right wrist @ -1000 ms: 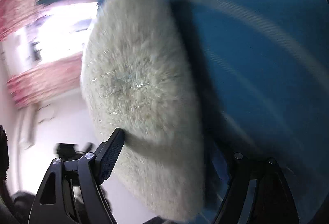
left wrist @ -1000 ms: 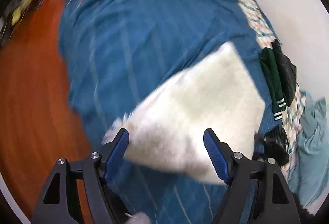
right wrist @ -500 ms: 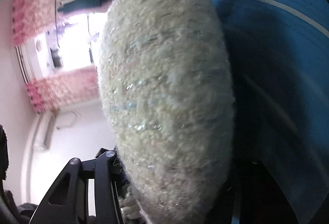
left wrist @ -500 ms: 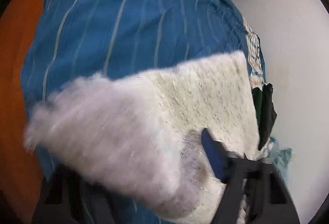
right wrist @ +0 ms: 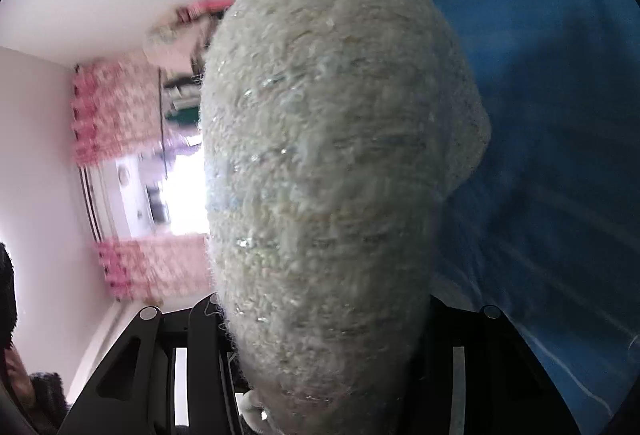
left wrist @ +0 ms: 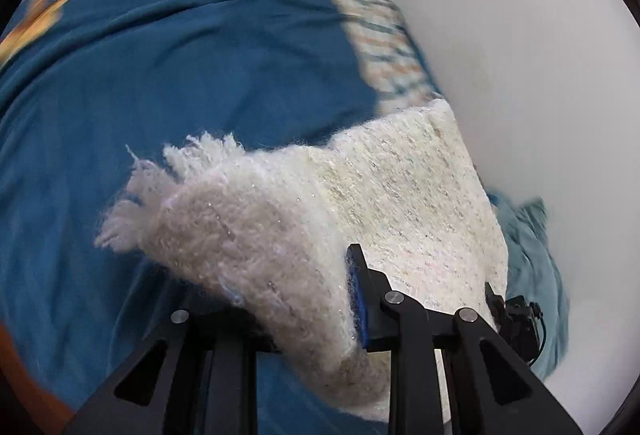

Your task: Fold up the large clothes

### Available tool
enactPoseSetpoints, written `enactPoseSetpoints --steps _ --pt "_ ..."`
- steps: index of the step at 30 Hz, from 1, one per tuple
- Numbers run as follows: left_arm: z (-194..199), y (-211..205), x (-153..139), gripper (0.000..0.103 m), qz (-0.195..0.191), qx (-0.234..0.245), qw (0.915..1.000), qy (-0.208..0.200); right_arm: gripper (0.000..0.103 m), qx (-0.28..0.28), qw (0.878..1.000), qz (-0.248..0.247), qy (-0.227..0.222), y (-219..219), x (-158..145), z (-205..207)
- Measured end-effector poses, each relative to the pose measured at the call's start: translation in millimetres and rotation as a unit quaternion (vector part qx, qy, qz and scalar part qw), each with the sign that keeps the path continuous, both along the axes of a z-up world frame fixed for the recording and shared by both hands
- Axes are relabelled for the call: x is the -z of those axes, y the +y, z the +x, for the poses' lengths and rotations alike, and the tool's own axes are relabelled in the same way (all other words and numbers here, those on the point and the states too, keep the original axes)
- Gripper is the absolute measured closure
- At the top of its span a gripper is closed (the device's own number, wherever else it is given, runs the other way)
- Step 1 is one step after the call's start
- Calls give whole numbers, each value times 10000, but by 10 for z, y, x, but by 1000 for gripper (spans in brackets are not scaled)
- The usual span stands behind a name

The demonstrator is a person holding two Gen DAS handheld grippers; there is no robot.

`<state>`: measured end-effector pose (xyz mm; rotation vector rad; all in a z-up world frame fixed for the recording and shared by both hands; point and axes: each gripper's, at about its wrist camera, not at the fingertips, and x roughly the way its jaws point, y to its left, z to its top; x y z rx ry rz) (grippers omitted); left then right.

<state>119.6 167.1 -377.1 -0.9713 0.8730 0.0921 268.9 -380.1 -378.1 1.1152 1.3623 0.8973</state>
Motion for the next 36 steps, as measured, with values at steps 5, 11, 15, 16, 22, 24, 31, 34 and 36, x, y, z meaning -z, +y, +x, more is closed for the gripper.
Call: enactPoseSetpoints --steps 5,11,15,16,22,24,31,34,36 --pt "1195 -55 -495 83 7 758 9957 -531 53 717 9966 -29 -400 -540 -681 889" --pt "2563 -401 -802 83 119 1149 9876 -1063 53 1260 9895 187 -690 -1337 -1064 2145" --pt "3267 -690 -584 83 171 1331 9856 -1026 53 1260 9895 138 -697 -1715 -921 2924" --pt "3430 -764 -461 83 136 1375 9856 -973 53 1251 9899 113 -662 -1796 -838 3076" --pt "4025 -1170 436 83 360 1772 9829 -357 53 1353 9907 -68 116 -2369 194 3805" --pt "4079 -1239 607 82 492 1944 9792 -316 52 1328 9909 -1 215 -2329 412 3863" --pt "4063 -1270 424 76 1076 2311 9669 -114 20 1075 9806 -1640 -15 -2159 51 3716" --pt "4025 -1379 262 68 1828 2546 9496 12 18 1241 9406 -3139 -364 -2057 -415 3478" --pt "3965 -1461 156 41 2465 2572 9342 183 16 1337 9081 -3943 -448 -1961 -635 3289"
